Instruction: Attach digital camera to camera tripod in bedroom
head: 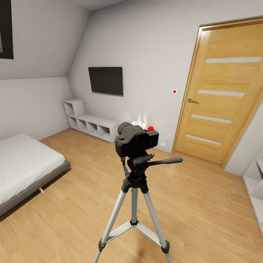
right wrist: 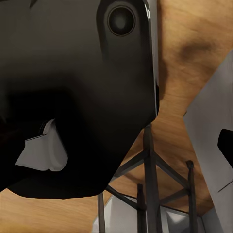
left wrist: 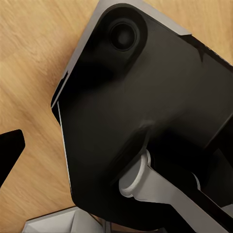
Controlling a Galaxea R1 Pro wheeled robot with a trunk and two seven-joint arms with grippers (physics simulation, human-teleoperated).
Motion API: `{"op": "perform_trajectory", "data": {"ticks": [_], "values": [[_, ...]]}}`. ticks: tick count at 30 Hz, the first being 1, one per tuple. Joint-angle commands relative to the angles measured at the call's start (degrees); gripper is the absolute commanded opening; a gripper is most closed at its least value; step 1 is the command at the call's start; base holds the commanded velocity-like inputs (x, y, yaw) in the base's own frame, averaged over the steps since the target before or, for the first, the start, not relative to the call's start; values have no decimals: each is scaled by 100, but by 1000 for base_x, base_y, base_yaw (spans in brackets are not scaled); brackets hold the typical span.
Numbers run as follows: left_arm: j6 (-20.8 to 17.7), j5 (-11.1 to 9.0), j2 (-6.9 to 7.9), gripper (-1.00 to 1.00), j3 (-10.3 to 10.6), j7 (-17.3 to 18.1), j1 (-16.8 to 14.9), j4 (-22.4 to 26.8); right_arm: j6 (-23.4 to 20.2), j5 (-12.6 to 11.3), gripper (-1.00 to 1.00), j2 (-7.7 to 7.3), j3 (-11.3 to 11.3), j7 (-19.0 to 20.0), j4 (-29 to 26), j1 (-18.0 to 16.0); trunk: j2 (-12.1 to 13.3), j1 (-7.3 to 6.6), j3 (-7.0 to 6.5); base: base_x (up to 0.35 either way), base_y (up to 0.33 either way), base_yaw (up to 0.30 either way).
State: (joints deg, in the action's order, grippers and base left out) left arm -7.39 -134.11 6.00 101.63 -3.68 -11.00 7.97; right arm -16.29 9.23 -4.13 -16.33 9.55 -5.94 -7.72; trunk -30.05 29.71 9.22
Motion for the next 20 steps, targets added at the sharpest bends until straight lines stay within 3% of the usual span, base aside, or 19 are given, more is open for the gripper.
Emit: {"op": "perform_trajectory", "data": {"ticks": [1,20], "values": [[0,-19,6,100,15,-30,-7,19,-33,61,100,1,-46,29,-13,-1,-9,2,10,0,0,0],[0,-19,6,100,15,-30,-7,19,-32,61,100,3,-46,29,-13,-1,-9,2,10,0,0,0]]}}
